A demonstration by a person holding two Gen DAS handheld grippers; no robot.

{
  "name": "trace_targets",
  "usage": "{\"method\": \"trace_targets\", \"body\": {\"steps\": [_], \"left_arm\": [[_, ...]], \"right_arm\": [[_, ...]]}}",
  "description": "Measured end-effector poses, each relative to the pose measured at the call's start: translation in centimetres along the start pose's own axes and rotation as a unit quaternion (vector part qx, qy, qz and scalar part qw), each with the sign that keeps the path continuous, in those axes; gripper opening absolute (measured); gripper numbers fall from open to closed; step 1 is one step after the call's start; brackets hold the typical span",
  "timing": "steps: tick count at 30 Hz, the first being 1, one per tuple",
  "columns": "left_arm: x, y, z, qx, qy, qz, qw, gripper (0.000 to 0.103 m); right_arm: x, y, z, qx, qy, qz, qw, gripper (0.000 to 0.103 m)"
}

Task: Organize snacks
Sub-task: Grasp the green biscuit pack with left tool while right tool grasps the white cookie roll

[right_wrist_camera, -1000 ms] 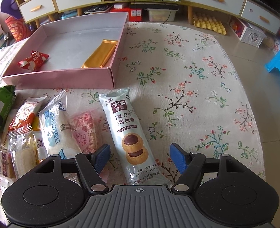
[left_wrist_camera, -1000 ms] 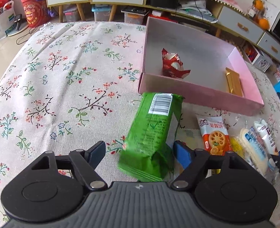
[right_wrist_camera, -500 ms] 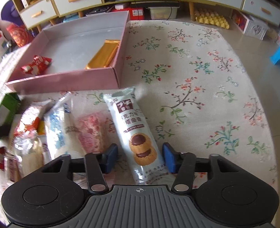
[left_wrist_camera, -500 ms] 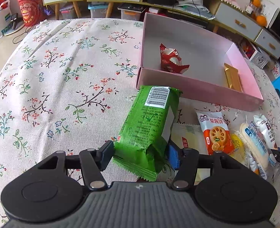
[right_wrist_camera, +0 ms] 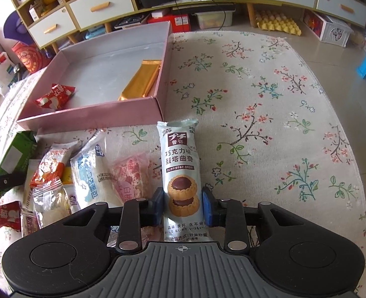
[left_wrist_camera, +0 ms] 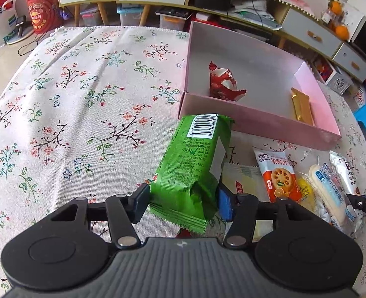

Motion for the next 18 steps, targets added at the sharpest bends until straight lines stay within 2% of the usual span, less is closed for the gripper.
{"method": "trace_targets", "body": {"steps": [14,18], "left_arm": [[-0.6,-0.1,-1.3,0.005,0.021,-0.031,0.9993,0.049],[-0.6,-0.2,-1.5,0.007,0.021,-0.033,0.9992,0.048]], "right_arm": [[0.2,-1.0,-2.5,0.039,-0.022,0.02,0.999,0.029],[0.1,-1.0,-2.5,0.036,-0.031,0.024,0.999,0.029]]}}
Point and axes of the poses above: each gripper's, at about its wrist camera, not at the fingertips, and z roughly the way its jaws point, x to its right, y to its underside, the point moved 5 cm from there along z, roughly the way its jaws point, and after that the axes turned 2 degrees about -x, right-handed, at the moved point
